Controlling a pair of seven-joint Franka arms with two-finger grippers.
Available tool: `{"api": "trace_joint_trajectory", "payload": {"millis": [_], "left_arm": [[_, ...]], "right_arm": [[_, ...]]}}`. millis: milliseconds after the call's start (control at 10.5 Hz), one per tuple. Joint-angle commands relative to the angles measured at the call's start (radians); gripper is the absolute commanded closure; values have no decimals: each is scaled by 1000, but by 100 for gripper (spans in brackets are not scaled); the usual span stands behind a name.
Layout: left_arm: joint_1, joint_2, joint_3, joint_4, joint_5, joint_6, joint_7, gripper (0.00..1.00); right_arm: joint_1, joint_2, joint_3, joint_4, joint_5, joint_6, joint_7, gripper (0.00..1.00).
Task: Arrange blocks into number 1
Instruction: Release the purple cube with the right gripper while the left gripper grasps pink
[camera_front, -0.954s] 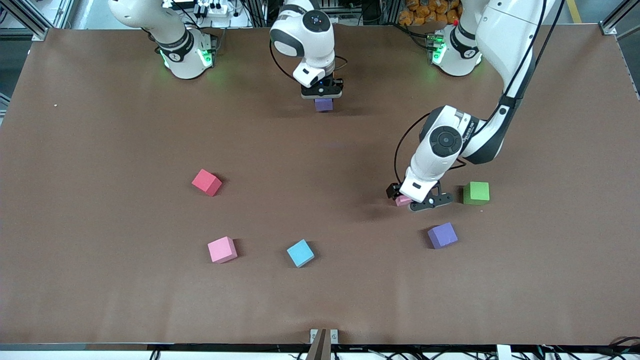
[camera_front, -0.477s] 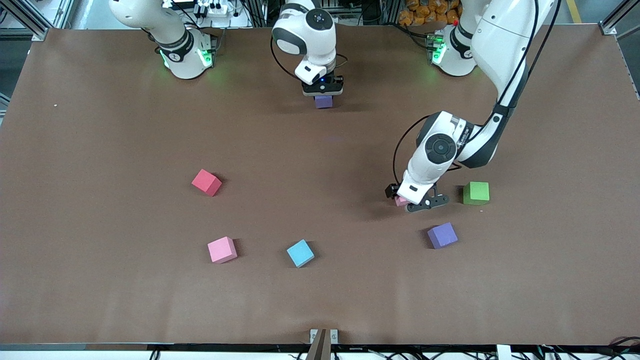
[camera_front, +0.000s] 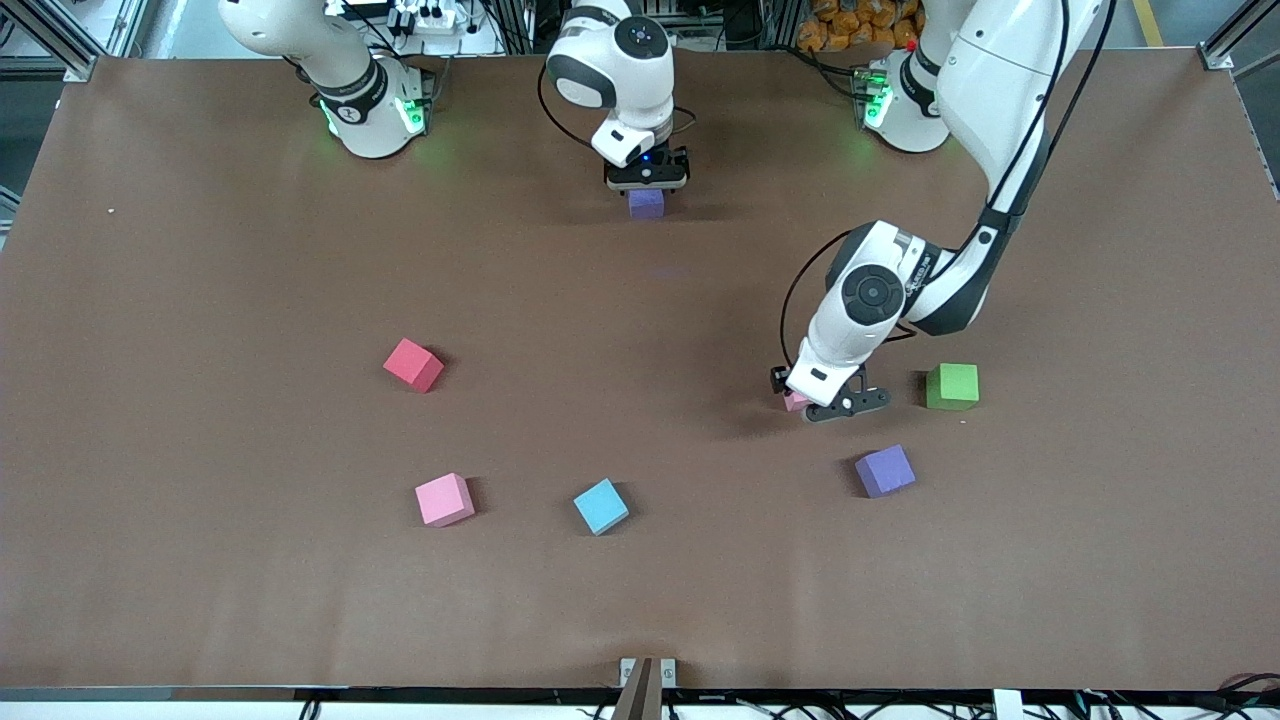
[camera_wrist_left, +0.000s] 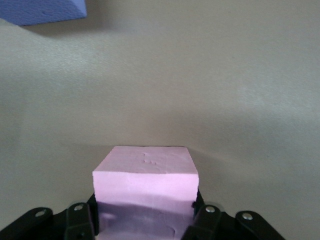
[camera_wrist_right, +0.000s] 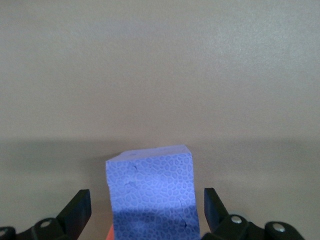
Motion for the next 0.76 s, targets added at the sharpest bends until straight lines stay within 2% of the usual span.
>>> {"api": "trace_joint_trajectory", "payload": {"millis": [0,286,477,668], "left_arm": [[-31,-26,14,4,-5,-3,10,100],[-60,-60,0,-1,-3,-24,4,100],[-96,-63,-30,-1,-5,-44,-25,100],[-161,-69,-62,-1,-5,-64,-134,100]], "right_arm": [[-57,-87,3,-31,-32,-16,28,0],[-289,-278,112,-203,-110,-22,13,0],[-451,-371,138,-279,-112,-48,-34,0],[-623,-446,138,-284,-112,-148,-35,0]]}}
